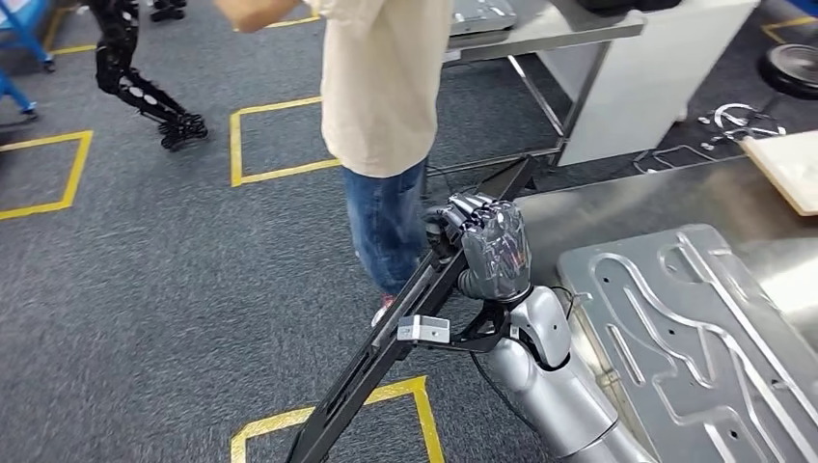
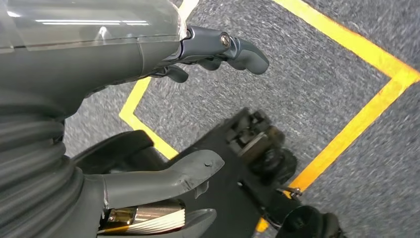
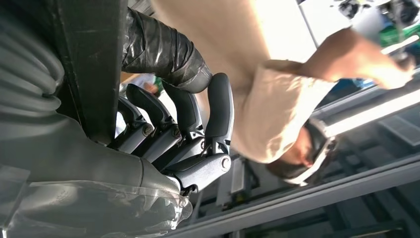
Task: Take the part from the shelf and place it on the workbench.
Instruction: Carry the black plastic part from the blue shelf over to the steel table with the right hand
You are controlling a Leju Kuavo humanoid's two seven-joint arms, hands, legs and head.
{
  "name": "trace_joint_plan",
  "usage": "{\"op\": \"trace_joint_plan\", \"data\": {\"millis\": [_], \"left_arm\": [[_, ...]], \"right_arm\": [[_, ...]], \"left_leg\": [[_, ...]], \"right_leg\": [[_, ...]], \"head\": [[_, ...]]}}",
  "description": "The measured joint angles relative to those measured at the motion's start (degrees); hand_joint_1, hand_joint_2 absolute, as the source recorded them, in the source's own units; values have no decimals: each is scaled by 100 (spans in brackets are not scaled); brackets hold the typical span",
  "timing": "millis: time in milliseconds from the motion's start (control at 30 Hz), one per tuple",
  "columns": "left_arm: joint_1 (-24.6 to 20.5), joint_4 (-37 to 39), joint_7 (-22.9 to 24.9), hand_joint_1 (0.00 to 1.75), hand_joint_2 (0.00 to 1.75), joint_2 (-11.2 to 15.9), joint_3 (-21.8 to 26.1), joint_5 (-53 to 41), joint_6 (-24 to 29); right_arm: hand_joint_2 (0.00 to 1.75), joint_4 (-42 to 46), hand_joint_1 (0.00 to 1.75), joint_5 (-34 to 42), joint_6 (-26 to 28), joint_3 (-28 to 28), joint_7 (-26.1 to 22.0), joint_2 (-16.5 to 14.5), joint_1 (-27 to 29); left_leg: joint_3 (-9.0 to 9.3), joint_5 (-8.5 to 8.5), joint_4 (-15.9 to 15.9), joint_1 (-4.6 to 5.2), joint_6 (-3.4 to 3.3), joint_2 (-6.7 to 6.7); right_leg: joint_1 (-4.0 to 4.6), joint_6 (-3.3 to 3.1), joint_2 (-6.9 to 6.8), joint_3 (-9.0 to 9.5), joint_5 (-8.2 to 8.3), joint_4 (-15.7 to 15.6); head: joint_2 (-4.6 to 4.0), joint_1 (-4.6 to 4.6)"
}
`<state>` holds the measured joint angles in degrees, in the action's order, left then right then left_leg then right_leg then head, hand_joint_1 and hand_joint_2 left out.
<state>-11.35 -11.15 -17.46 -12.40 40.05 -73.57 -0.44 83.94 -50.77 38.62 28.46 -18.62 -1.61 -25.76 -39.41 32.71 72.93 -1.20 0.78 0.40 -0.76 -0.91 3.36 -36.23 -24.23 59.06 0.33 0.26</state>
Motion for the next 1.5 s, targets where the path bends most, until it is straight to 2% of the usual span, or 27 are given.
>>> {"op": "trace_joint_plan", "data": {"millis": [33, 100, 167, 233, 300, 367, 433, 467, 533, 600, 667, 733, 767, 833, 867, 933, 967, 1000, 1033, 1100, 1167, 1233, 1267, 1300, 1400, 1467, 1500], "left_arm": [[-1, 0, -1, 0, 175, 4, -1, 0, 0], [-10, 0, -2, 0, 175, 13, 1, 0, 0], [-7, 0, -4, 0, 175, 19, 1, -2, -3], [-6, -1, -17, 0, 175, 18, -1, -5, -16], [-20, -2, -41, 0, 175, 17, -1, -7, -33], [-21, -2, -55, 0, 175, 18, -2, -7, -43], [6, -2, -55, 0, 175, 26, -3, -9, -46], [15, -2, -55, 0, 175, 29, -3, -10, -46], [12, -2, -55, 0, 175, 32, -3, -11, -48], [5, -2, -55, 0, 175, 32, -3, -16, -51], [6, -2, -55, 0, 175, 32, -3, -20, -55], [3, -3, -56, 0, 175, 32, -3, -20, -60], [-2, -4, -58, 0, 175, 32, -4, -21, -61], [0, -4, -66, 0, 175, 33, -5, -23, -61], [11, -4, -68, 0, 175, 35, -5, -23, -61], [50, -4, -72, 0, 175, 42, -5, -15, -61], [68, -4, -73, 0, 175, 46, -5, -9, -59], [80, -4, -76, 0, 175, 51, -5, 0, -57], [85, -4, -81, 0, 175, 55, -5, 9, -54], [86, -4, -94, 0, 175, 66, -5, 23, -48], [87, -4, -105, 0, 175, 75, -5, 28, -44], [86, -4, -109, 0, 175, 77, -5, 30, -43], [81, -4, -110, 0, 175, 73, -5, 32, -43], [77, -5, -115, 0, 175, 69, -5, 35, -42], [89, -7, -131, 0, 175, 62, -5, 43, -42], [109, -7, -140, 0, 175, 68, -4, 44, -40], [111, -7, -147, 0, 175, 70, -4, 47, -39]], "right_arm": [[175, 1, 175, 0, 0, 0, 0, 0, 2], [175, 2, 175, 0, 0, 0, 0, -1, -1], [175, 2, 175, 1, 0, -1, 0, 0, -1], [175, 3, 175, 4, 1, -11, 0, 7, 9], [175, 13, 175, 14, 2, -31, 0, 18, 15], [175, 22, 175, 23, 1, -43, 0, 23, 16], [175, 21, 175, 28, -1, -46, 0, 30, 39], [175, 20, 175, 29, -1, -48, 0, 37, 56], [175, 20, 175, 31, -2, -50, 0, 51, 72], [175, 23, 175, 31, -2, -51, 0, 54, 66], [175, 30, 175, 34, -1, -58, 0, 59, 58], [175, 38, 175, 42, 1, -85, 0, 78, 66], [175, 42, 175, 48, 2, -107, 0, 90, 71], [175, 50, 175, 66, 5, -141, 2, 104, 72], [175, 50, 175, 84, 9, -154, 3, 108, 76], [175, 50, 175, 130, 20, -194, 4, 116, 113], [175, 50, 175, 152, 26, -227, 4, 127, 140], [175, 51, 175, 176, 31, -267, 4, 143, 164], [175, 53, 175, 197, 34, -305, 4, 161, 181], [175, 67, 175, 237, 42, -386, 3, 195, 195], [175, 86, 175, 249, 49, -466, 1, 226, 208], [175, 108, 175, 249, 54, -544, -1, 266, 238], [175, 120, 175, 249, 57, -587, -5, 293, 258], [175, 133, 175, 249, 62, -634, -11, 317, 271], [175, 158, 175, 249, 78, -791, -30, 378, 285], [175, 155, 175, 249, 83, -914, -34, 416, 321], [175, 151, 175, 250, 86, -986, -40, 439, 347]], "left_leg": [[125, -225, -320, -3, -16, -47], [414, -538, -1015, -22, -58, -310], [534, -585, -1302, -21, -91, -481], [553, -613, -1349, -10, -141, -370], [576, -661, -1416, -27, -221, -224], [586, -677, -1452, -23, -277, -74], [584, -667, -1452, -6, -299, 93], [585, -659, -1451, -4, -300, 179], [602, -639, -1449, -3, -283, 336], [640, -602, -1441, 17, -236, 469], [680, -567, -1439, 49, -174, 589], [724, -539, -1455, 56, -106, 701], [738, -498, -1432, 45, -72, 652], [640, -269, -1132, 14, -28, 368], [501, -88, -812, 4, -22, 193], [154, 203, -99, 0, -14, 41], [49, 212, 84, 0, -13, 16], [41, 102, 49, 0, -19, 2], [128, -98, -193, -1, -32, -26], [413, -477, -915, -13, -75, -266], [574, -581, -1303, -16, -108, -480], [604, -573, -1353, -5, -148, -427], [618, -592, -1384, -5, -183, -359], [636, -612, -1418, -11, -222, -288], [675, -629, -1471, -2, -312, -46], [681, -610, -1466, 9, -328, 125], [688, -596, -1464, 10, -327, 207]], "right_leg": [[-2, 5, 91, 1, -3, 14], [-3, 41, 256, -25, -13, 57], [-18, 114, 394, -76, 3, 74], [-38, 204, 491, -108, 40, 43], [-20, 269, 273, -176, -50, 162], [-6, 310, -103, -422, -358, 694], [-20, 344, -263, -736, -632, 1351], [-28, 356, -297, -797, -643, 1489], [-41, 353, -384, -582, -383, 1123], [-1, 294, -651, -168, -104, 381], [62, 207, -802, 11, -39, 26], [73, 125, -670, 12, -35, -10], [58, 88, -594, 25, -22, -36], [17, 16, -450, 56, 8, -85], [13, -3, -375, 58, 12, -90], [14, -26, -205, 52, 11, -76], [17, -28, -111, 50, 8, -64], [18, -27, -17, 49, 2, -48], [17, -22, 77, 49, -5, -29], [13, 10, 243, 32, -25, 18], [0, 77, 384, -17, -25, 53], [-22, 166, 516, -58, 5, 38], [-25, 203, 488, -71, 2, 46], [-20, 236, 360, -108, -45, 116], [-12, 308, -190, -510, -474, 939], [-33, 339, -295, -788, -621, 1460], [-43, 347, -322, -794, -548, 1457]], "head": [[0, 0], [0, 2], [0, 1], [0, -2], [0, 12], [0, 27], [0, 30], [0, 30], [0, 31], [0, 30], [0, 26], [0, 24], [0, 26], [0, 18], [0, 15], [0, 9], [0, 9], [0, 9], [0, 9], [0, 10], [0, 11], [0, 11], [0, 12], [0, 23], [0, 55], [0, 55], [0, 55]]}}
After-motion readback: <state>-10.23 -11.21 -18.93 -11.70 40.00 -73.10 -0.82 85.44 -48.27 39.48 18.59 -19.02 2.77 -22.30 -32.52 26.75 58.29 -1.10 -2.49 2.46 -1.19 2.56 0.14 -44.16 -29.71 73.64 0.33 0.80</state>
